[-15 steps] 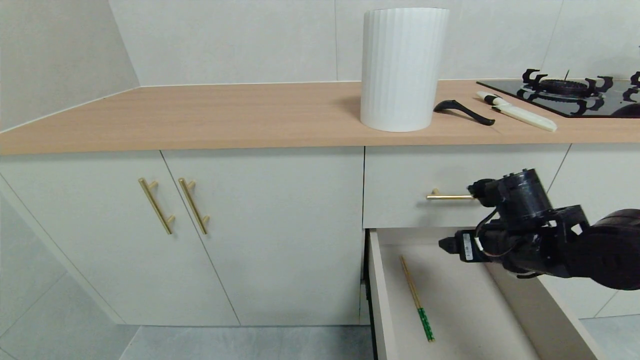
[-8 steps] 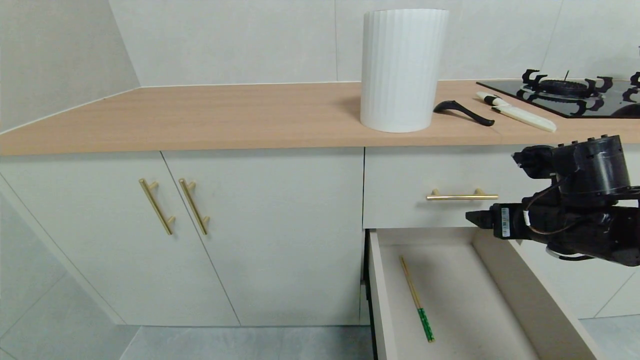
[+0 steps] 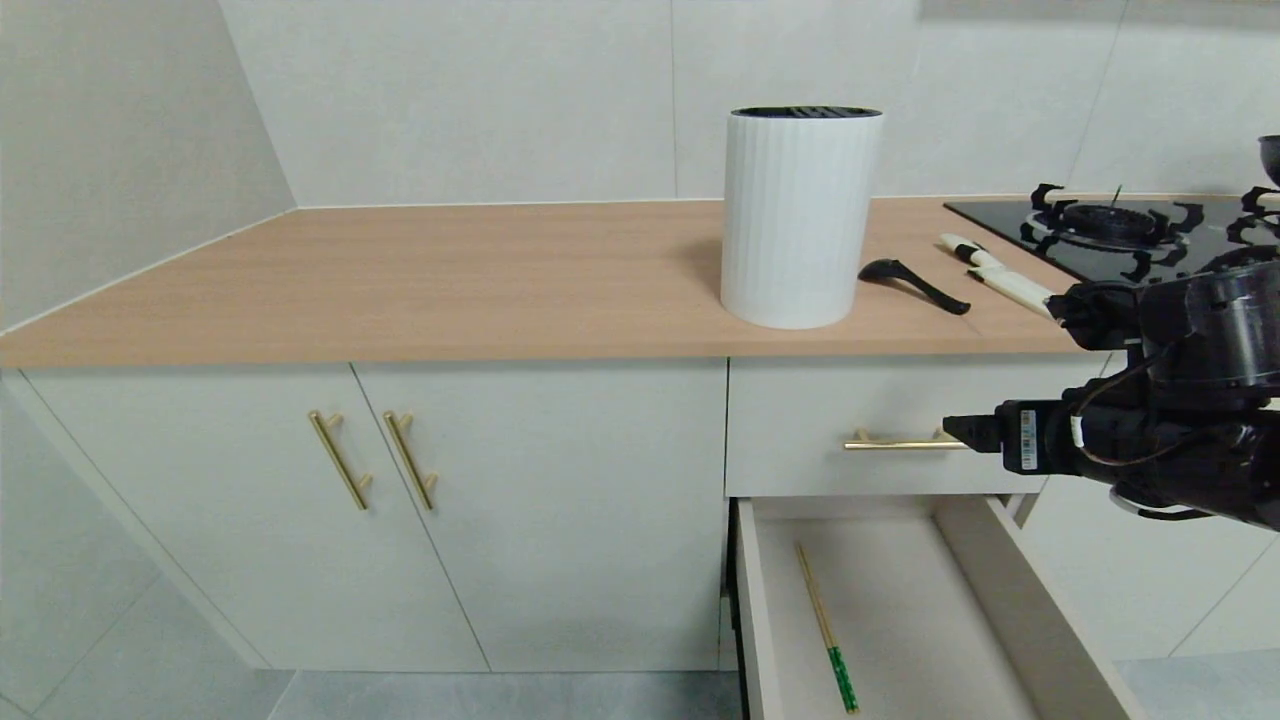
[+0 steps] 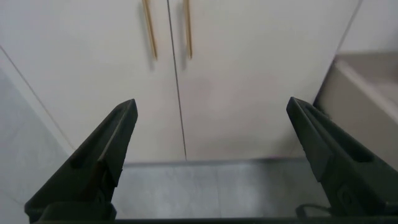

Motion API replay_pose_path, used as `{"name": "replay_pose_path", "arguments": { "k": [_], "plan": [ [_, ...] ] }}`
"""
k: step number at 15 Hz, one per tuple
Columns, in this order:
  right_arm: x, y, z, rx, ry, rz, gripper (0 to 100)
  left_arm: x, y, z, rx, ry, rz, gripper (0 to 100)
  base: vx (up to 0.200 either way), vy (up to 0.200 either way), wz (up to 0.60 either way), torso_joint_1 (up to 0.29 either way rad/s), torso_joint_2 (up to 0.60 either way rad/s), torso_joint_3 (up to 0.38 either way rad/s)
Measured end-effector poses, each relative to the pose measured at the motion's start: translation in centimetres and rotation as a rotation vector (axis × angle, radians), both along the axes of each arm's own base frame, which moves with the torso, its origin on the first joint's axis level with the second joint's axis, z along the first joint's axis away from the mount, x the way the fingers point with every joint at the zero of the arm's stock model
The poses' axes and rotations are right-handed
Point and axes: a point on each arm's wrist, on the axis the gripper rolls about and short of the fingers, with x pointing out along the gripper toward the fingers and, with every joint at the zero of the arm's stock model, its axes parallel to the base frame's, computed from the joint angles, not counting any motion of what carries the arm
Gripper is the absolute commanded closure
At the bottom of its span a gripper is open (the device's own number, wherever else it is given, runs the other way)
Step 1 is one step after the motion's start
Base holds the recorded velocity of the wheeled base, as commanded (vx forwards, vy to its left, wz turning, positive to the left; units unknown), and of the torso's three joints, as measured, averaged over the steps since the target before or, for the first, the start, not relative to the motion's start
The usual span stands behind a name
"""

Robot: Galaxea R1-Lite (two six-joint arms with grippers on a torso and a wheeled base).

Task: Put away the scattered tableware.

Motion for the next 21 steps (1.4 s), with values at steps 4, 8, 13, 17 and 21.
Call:
{"name": "replay_pose_path", "arguments": {
  "k": [4, 8, 13, 17, 21],
  "plan": [
    [0.1, 0.0, -0.1, -0.004, 0.005, 0.001, 0, 0.0, 0.0, 0.0, 0.0, 0.001, 0.0, 0, 0.0, 0.0, 0.0, 0.177, -0.48, -0.294],
    [0.3, 0.1, -0.5, -0.009, 0.019, 0.0, 0, 0.0, 0.0, 0.0, 0.0, 0.0, 0.0, 0, 0.0, 0.0, 0.0, 0.201, -0.49, -0.285],
    [0.6, 0.1, -0.9, -0.023, 0.034, 0.0, 0, 0.0, 0.0, 0.0, 0.0, 0.0, 0.0, 0, 0.0, 0.0, 0.0, 0.075, -0.19, -0.102],
    [1.1, -0.8, -0.6, -0.094, 0.015, 0.025, 0, 0.0, 0.0, 0.0, 0.0, 0.0, 0.0, 0, 0.0, 0.0, 0.0, 0.0, 0.0, 0.0],
    [2.4, -1.2, 1.2, -0.013, -0.036, 0.129, 0, 0.0, 0.0, 0.0, 0.0, 0.0, 0.0, 0, 0.0, 0.0, 0.0, 0.0, 0.0, 0.0]
  ]
}}
